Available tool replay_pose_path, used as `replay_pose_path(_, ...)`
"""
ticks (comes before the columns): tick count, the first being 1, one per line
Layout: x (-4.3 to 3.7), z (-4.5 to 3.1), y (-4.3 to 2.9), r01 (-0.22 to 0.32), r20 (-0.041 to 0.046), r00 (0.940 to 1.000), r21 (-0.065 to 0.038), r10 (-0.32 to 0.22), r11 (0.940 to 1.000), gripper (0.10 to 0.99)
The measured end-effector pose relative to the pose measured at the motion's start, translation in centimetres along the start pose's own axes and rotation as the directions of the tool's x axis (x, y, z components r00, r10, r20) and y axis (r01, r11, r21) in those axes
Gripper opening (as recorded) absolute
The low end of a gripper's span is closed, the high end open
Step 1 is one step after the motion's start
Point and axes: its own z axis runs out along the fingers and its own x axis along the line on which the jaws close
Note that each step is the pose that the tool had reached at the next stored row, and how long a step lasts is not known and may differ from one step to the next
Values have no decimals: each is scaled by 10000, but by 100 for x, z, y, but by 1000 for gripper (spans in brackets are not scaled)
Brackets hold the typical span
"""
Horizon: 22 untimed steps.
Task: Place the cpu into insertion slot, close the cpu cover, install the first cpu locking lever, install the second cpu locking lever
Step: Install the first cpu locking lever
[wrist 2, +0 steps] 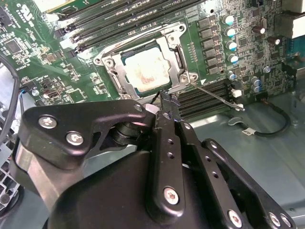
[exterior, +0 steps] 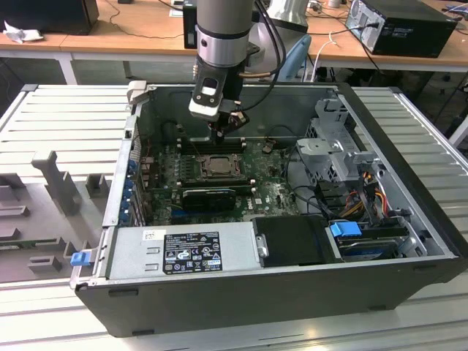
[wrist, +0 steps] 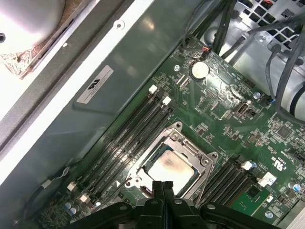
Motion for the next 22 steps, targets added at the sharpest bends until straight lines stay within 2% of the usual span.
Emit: replay_pose_path(22, 0, 0, 0, 744, -32, 9972, 41, -744, 9972, 106)
